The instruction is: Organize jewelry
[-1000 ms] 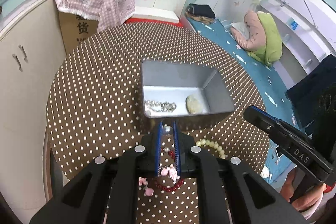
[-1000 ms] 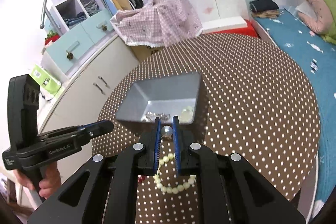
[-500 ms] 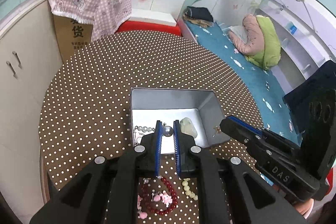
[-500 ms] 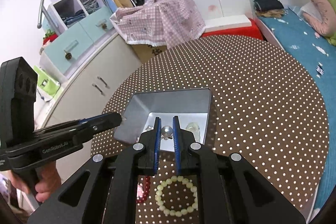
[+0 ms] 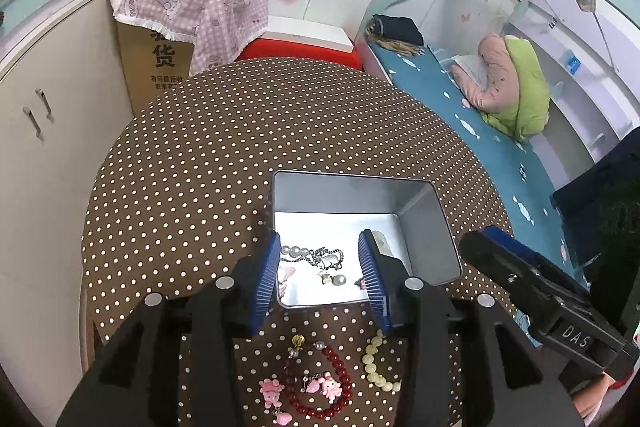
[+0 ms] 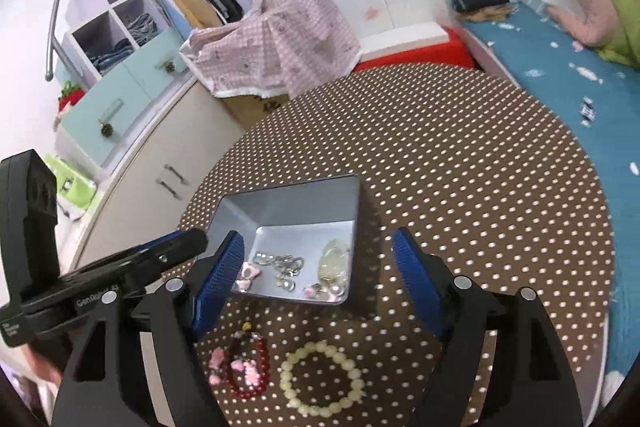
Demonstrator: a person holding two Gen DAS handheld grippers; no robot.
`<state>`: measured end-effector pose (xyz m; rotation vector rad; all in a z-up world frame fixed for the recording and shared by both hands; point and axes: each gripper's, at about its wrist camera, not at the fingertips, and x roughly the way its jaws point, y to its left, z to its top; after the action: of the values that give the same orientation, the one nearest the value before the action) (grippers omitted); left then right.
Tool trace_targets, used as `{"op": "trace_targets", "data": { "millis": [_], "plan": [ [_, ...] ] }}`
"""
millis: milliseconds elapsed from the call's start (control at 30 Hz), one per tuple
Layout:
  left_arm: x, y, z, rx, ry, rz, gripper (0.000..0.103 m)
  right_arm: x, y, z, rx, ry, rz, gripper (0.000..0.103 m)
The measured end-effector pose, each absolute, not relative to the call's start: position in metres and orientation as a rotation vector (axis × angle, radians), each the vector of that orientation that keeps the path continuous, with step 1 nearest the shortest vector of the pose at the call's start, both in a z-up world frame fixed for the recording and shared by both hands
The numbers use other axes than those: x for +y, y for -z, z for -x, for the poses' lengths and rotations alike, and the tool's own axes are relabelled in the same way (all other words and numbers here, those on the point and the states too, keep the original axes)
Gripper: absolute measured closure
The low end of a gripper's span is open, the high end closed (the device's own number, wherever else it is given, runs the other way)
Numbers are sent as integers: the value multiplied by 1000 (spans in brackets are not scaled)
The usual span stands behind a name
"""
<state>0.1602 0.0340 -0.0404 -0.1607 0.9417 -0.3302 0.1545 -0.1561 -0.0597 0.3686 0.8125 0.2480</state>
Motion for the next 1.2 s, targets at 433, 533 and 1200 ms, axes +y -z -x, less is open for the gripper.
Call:
{"op": "trace_targets", "data": {
  "millis": [433, 533, 1200],
  "plan": [
    [59, 51, -147, 986, 252, 190, 61, -165, 63, -136, 825, -221, -385, 29],
    [63, 53, -142, 989, 234, 188, 57, -163, 64, -130, 828, -227, -389, 29],
    [94, 94, -112, 1092, 111, 160, 50, -91, 89, -90, 929, -417, -224, 29]
  ]
}}
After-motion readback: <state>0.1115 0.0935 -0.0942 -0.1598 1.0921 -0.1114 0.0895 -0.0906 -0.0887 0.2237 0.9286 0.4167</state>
